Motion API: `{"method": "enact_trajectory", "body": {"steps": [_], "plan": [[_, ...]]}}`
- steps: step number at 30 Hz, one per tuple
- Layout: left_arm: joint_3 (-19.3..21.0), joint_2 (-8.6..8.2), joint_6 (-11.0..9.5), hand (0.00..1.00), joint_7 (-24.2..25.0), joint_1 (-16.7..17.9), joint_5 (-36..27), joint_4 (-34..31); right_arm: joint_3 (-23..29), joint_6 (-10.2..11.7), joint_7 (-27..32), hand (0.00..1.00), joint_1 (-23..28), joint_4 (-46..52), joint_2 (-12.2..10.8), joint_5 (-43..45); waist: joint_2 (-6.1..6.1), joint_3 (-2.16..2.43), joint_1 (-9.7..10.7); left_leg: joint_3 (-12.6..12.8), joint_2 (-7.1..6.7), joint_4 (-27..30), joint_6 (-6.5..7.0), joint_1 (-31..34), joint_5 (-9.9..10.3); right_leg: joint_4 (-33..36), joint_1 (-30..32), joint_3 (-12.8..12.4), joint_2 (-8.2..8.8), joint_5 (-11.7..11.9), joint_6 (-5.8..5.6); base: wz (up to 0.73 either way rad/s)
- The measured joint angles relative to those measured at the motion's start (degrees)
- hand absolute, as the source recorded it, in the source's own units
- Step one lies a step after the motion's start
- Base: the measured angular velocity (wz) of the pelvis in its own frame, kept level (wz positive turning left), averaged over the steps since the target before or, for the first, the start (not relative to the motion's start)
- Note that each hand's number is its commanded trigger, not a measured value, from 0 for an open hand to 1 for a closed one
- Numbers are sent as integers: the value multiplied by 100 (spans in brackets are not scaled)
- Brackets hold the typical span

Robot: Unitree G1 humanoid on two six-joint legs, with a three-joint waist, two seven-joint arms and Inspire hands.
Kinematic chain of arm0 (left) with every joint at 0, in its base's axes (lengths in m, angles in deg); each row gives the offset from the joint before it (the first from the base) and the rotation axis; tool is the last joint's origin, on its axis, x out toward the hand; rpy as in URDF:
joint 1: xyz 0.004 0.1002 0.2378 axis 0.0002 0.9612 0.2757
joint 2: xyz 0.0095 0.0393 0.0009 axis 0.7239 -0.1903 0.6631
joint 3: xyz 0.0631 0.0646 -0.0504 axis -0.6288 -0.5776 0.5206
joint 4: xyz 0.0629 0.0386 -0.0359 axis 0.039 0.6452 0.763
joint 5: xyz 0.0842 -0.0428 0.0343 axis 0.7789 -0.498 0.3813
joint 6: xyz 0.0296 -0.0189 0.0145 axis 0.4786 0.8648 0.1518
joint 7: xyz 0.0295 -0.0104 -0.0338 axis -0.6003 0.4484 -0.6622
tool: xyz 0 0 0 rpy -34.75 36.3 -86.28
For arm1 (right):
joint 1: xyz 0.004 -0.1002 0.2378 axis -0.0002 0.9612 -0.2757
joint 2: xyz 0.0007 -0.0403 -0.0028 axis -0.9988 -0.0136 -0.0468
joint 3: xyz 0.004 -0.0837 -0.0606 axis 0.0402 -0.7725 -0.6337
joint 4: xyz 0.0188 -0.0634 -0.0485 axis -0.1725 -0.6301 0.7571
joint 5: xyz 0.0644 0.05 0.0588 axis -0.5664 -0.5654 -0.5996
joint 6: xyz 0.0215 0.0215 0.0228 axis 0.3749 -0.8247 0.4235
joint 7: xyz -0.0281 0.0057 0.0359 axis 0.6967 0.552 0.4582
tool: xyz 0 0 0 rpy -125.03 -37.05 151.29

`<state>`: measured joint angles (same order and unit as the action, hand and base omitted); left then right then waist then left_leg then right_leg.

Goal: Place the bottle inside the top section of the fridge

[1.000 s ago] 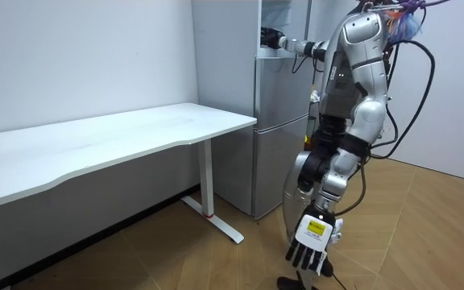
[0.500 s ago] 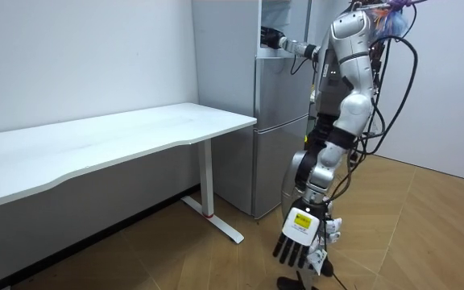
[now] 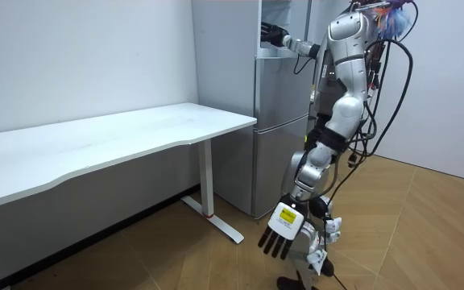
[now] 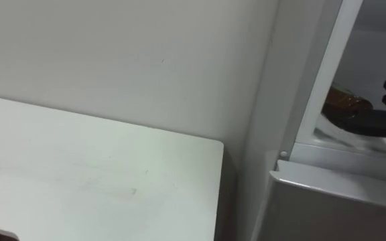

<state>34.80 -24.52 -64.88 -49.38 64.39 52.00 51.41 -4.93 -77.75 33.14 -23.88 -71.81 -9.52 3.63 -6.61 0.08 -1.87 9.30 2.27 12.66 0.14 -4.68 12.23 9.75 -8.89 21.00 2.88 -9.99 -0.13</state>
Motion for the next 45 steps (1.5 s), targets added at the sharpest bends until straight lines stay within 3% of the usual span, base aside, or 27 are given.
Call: {"method": "enact_trajectory", "body": {"steps": [7,13,16,19,24,26,28,34,36,39,43,45], "plan": [[-15,-17,-3,0,-82,-17,-1,2,69,1,61,0,96,770,-22,28,66,15,95,147,10,-17,7,13,3,99,146,-182,-8,1,1,-13],[-87,-106,-61,0,-243,-36,-16,72,148,-7,185,0,657,1573,-65,320,108,16,147,190,14,-49,16,4,6,108,200,-233,7,1,1,-6],[-180,-173,-106,0,-242,-70,-2,295,293,16,223,0,1004,2338,-229,885,206,54,150,267,19,-100,17,-13,8,108,236,-275,4,1,1,-13],[-221,-191,-128,0,-241,-96,3,407,348,64,319,0,1158,2676,-272,1123,233,43,171,310,25,-132,16,-76,7,108,237,-311,0,1,1,-8],[-222,-190,-205,0,-237,-101,4,449,753,97,631,0,1487,3203,-610,1162,191,17,174,332,27,-138,14,-92,10,105,249,-355,-13,1,0,-5],[-232,-189,-221,0,-240,-132,7,524,842,224,706,0,1684,3429,-790,1154,195,3,186,345,24,-139,19,-94,15,106,244,-367,-11,1,0,-4],[-242,-187,-282,0,-241,-148,10,586,854,266,727,0,1820,3570,-817,1154,203,-3,187,384,24,-138,23,-94,20,110,250,-367,-6,2,-1,-6],[-401,-217,-388,0,-241,-133,58,612,902,326,637,0,1996,3891,-1166,1136,230,-9,249,459,32,-136,31,-74,27,198,352,-379,8,2,-3,-8],[-397,-274,-399,0,-222,-126,143,633,913,469,538,0,2113,4168,-1382,1133,248,1,296,455,32,-126,31,-41,27,205,395,-378,8,2,-3,-5],[-400,-370,-442,0,-215,-130,138,658,913,629,470,0,2135,4266,-1439,1127,305,7,331,470,32,-124,34,-49,29,210,397,-413,4,2,-2,-4],[-399,-384,-509,0,-226,-131,110,689,927,653,543,0,2285,4481,-1473,1123,340,8,327,506,47,-136,28,-58,32,203,410,-542,-25,3,0,-6],[-396,-383,-564,0,-254,-146,105,810,934,765,637,0,2415,4617,-1584,1169,370,11,360,504,50,-134,26,-69,33,203,397,-542,-27,3,1,0]]}}
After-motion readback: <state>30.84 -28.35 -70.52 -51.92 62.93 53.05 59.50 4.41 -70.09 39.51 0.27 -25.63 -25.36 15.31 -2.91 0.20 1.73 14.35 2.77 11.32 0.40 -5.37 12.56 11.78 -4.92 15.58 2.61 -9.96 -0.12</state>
